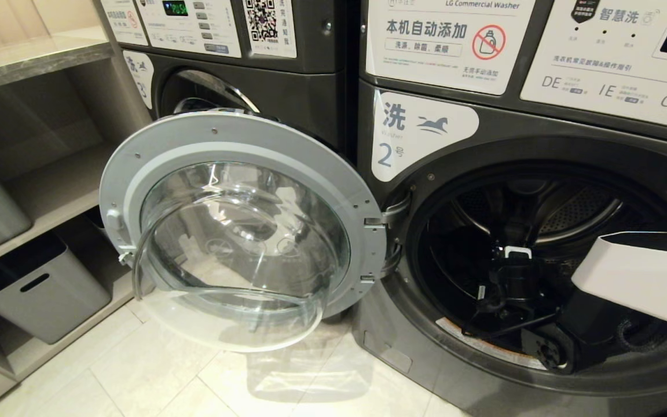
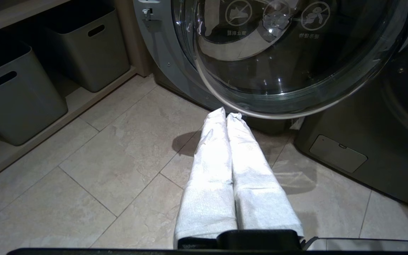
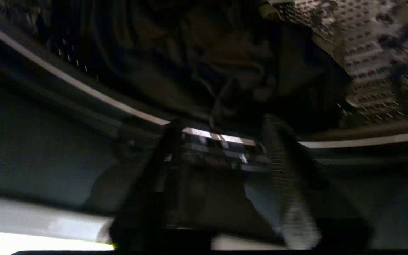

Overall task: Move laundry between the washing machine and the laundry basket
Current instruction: Pick a cloth and place it into the basket

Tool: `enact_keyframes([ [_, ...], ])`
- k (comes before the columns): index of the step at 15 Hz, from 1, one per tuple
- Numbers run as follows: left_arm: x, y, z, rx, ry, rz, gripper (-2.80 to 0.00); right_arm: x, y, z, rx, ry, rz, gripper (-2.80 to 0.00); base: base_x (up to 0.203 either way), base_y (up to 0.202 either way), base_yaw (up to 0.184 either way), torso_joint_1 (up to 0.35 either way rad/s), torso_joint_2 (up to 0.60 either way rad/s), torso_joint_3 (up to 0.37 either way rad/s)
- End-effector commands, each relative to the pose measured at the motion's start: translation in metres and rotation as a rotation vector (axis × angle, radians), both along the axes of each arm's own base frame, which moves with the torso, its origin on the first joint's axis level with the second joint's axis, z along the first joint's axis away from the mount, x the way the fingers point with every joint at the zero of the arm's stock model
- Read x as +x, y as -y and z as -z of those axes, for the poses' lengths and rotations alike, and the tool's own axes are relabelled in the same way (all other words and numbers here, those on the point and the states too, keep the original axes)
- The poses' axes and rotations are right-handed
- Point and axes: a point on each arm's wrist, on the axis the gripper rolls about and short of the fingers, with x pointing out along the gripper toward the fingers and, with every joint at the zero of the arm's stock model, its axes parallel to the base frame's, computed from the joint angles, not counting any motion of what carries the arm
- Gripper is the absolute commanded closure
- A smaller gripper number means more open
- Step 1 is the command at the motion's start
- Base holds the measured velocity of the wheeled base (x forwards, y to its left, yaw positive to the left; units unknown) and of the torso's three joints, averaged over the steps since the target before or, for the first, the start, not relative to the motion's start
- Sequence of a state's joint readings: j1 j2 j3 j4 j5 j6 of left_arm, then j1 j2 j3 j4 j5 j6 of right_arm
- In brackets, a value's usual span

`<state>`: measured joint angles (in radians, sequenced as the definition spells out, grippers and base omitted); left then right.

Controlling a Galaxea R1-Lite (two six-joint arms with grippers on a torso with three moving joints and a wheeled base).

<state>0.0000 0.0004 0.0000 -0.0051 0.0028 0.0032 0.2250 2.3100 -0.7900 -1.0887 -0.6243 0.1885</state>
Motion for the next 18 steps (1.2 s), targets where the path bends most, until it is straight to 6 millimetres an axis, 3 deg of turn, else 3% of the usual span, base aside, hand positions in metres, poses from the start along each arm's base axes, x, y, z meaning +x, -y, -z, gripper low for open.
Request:
enact_keyframes([
  [1, 0.000, 0.000, 0.000, 0.000, 0.001, 0.000, 0.00, 0.012, -0.001, 0.011, 0.001, 0.006, 0.008, -2.80, 0.000, 0.000, 0.000, 0.000, 0.00, 0.000],
  [7, 0.000, 0.000, 0.000, 0.000, 0.001, 0.000, 0.00, 0.050, 0.004, 0.025, 0.019, 0.072, 0.036, -2.80, 0.000, 0.000, 0.000, 0.000, 0.00, 0.000],
  [14, 0.000, 0.000, 0.000, 0.000, 0.000, 0.000, 0.00, 0.085, 0.051, 0.034, 0.100, 0.035, 0.193, -2.80, 0.000, 0.000, 0.000, 0.000, 0.00, 0.000],
  [18, 0.000, 0.000, 0.000, 0.000, 0.001, 0.000, 0.00, 0.105, 0.069, 0.037, 0.144, 0.034, 0.243, -2.80, 0.000, 0.000, 0.000, 0.000, 0.00, 0.000],
])
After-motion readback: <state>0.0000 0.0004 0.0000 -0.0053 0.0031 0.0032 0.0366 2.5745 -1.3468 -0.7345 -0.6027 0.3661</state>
